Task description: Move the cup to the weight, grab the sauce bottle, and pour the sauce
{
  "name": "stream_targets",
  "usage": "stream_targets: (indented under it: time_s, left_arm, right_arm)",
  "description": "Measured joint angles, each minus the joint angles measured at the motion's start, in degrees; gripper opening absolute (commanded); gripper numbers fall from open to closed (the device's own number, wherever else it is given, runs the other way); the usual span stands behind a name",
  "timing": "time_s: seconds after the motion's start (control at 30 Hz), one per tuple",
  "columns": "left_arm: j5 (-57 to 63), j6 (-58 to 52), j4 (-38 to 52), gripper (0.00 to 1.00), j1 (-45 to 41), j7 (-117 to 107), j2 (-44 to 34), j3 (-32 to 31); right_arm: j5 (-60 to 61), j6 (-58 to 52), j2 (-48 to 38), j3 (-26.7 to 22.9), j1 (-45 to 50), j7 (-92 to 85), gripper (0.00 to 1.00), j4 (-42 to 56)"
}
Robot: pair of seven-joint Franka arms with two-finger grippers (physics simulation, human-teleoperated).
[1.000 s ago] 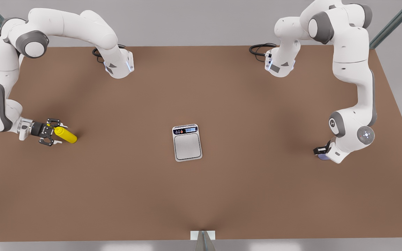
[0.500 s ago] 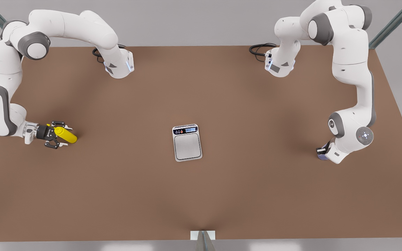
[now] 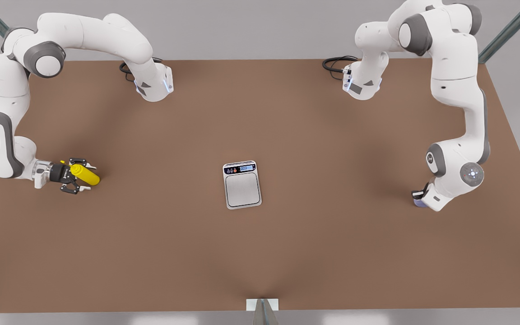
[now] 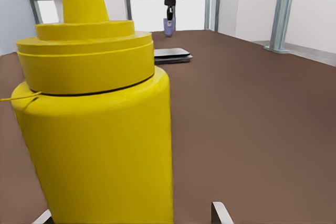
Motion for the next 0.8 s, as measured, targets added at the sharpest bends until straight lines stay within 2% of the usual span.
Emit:
stream_targets:
  time_s: [0.03,0.07,0.13,0.33,0.8]
  left_arm:
    - [0.1,0.1,0.0,0.21,-0.2,-0.8,-0.3,-0.5]
    - [0.2,0.2,0.0,0.21,-1.8,-2.4,-0.3,-0.6]
    - [0.3,0.1,0.0,0.21,-2.5,-4.2,-0.8,-0.9]
    - [0.4,-2.1,0.1,0.21,-10.3,-16.9,-2.9,-1.5]
    - [-0.6,-2.5,3.6,0.21,-26.8,-44.2,-1.4,-2.0]
  right_arm:
    - [0.0,0.0,0.0,0.0,0.0,0.0,1.00,0.0]
    - [0.0,0.0,0.0,0.1,0.0,0.0,0.90,0.1]
    - [0.0,0.0,0.0,0.2,0.0,0.0,0.76,0.1]
    - [0.0,0.0,0.2,0.5,0.0,0.1,0.72,0.4]
    - [0.4,0.0,0.3,0.5,-0.1,0.1,0.65,0.4]
